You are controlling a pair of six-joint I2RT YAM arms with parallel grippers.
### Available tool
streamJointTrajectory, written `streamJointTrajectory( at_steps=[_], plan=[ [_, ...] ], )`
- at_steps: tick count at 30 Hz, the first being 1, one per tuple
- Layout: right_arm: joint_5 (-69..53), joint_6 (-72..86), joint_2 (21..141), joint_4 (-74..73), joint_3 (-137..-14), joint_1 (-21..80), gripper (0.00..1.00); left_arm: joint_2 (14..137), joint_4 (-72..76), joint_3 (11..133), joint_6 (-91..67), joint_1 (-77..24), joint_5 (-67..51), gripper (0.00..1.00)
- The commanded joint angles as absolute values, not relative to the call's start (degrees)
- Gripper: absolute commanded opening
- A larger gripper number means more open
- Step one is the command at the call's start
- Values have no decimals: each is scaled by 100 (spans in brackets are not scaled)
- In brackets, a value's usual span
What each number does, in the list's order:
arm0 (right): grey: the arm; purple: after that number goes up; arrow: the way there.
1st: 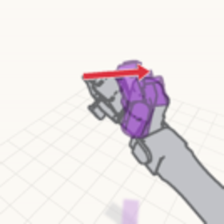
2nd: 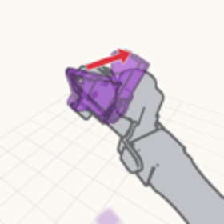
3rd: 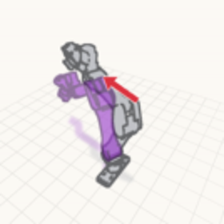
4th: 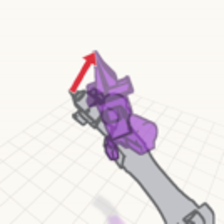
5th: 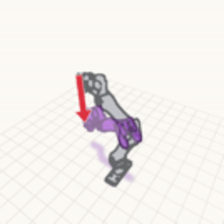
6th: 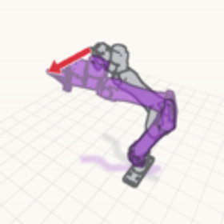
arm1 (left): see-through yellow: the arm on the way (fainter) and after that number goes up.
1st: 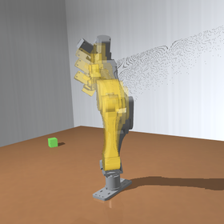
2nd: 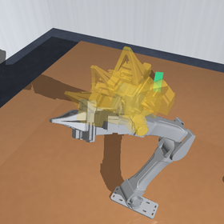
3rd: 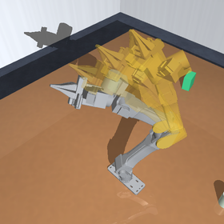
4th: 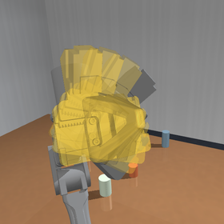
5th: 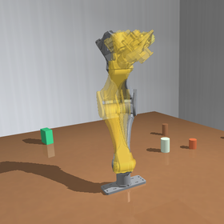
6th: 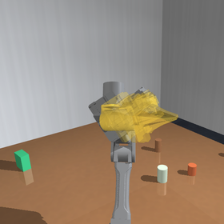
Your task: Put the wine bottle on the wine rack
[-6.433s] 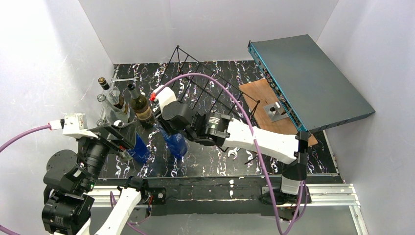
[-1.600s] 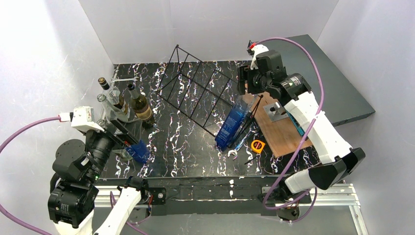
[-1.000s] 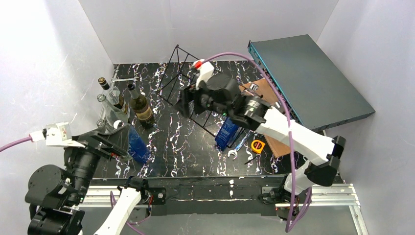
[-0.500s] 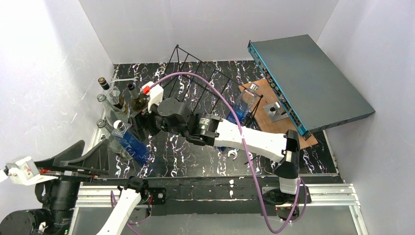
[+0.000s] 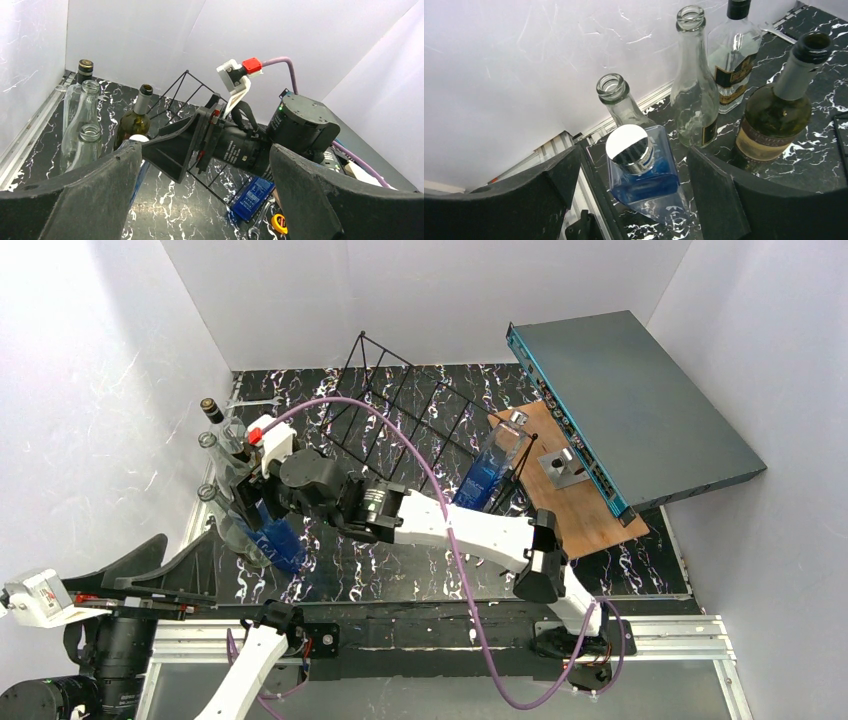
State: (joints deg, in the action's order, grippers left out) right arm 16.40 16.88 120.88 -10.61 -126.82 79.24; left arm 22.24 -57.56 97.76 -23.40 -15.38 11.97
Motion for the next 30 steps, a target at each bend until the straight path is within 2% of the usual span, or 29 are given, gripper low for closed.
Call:
streamJointTrajectory(
  at_steps=[1,7,17,23,27,30],
  plan=[
    [1846,1438,12276,-958,-13149,8032,81,2245,-5791,9817,-2239,-1599,1362,99],
    [1977,1308,12399,-996,-13201,8055,66,2242,-5791,9788,-2228,-1654,1389,99],
    [2158,996,12743,-1101,-13517,8095,71,2303,-5786,9757,-2224,-1676,1377,99],
    [2259,1016,12832,-1135,-13535,8090,65,2291,-5805,9678,-2259,-1678,1354,99],
    [2354,955,12713,-1168,-13508,8095,53,2376,-5806,9743,-2242,-1673,1367,99],
    [2475,933,12415,-1023,-13216,8087,37,2387,-5807,9736,-2239,-1672,1375,99]
  ],
)
